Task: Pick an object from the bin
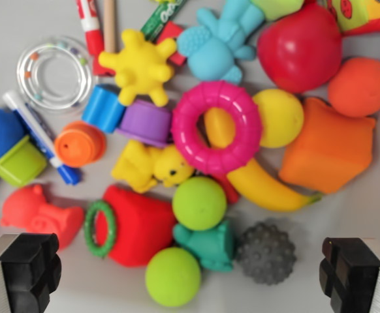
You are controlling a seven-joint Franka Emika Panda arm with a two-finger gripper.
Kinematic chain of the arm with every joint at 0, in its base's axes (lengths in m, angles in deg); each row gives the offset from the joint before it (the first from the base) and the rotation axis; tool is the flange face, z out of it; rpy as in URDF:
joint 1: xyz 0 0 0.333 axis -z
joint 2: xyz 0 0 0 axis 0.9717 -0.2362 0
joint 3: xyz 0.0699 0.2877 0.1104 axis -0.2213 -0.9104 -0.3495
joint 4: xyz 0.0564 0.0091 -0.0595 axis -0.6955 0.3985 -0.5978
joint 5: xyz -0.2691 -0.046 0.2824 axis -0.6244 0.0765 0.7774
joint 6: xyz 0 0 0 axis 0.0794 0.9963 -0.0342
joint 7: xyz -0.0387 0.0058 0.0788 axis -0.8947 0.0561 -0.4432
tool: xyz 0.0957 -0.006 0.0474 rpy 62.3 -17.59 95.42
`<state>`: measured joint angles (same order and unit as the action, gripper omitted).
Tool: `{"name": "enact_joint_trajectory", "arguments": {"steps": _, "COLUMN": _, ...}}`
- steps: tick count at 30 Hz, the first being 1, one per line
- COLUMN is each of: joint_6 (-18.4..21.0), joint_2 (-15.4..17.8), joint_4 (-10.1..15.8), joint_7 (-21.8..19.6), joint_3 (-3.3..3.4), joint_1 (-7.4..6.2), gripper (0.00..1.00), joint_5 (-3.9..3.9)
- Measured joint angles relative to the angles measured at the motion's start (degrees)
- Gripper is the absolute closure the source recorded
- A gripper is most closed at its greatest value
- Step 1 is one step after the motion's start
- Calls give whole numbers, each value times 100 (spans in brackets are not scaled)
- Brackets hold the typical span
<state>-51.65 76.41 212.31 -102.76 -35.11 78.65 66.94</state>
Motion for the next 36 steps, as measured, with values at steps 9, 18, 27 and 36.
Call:
{"name": "enact_joint_trajectory", "arguments": {"steps": 9, "joint_6": -221, "joint_2": 354, "joint_4": 621, "joint_7": 321, "joint_3": 60, "joint_1": 0, "gripper": 0, "joint_5": 0}}
{"name": "enact_joint_trajectory", "arguments": {"steps": 18, "joint_6": -427, "joint_2": 704, "joint_4": 1224, "joint_7": 636, "joint_3": 127, "joint_1": 7, "gripper": 0, "joint_5": -32}}
{"name": "enact_joint_trajectory", "arguments": {"steps": 27, "joint_6": -640, "joint_2": 1095, "joint_4": 1881, "joint_7": 988, "joint_3": 207, "joint_1": 30, "gripper": 0, "joint_5": -100}}
{"name": "enact_joint_trajectory", "arguments": {"steps": 36, "joint_6": -836, "joint_2": 1488, "joint_4": 2529, "joint_7": 1345, "joint_3": 288, "joint_1": 86, "gripper": 0, "joint_5": -199}}
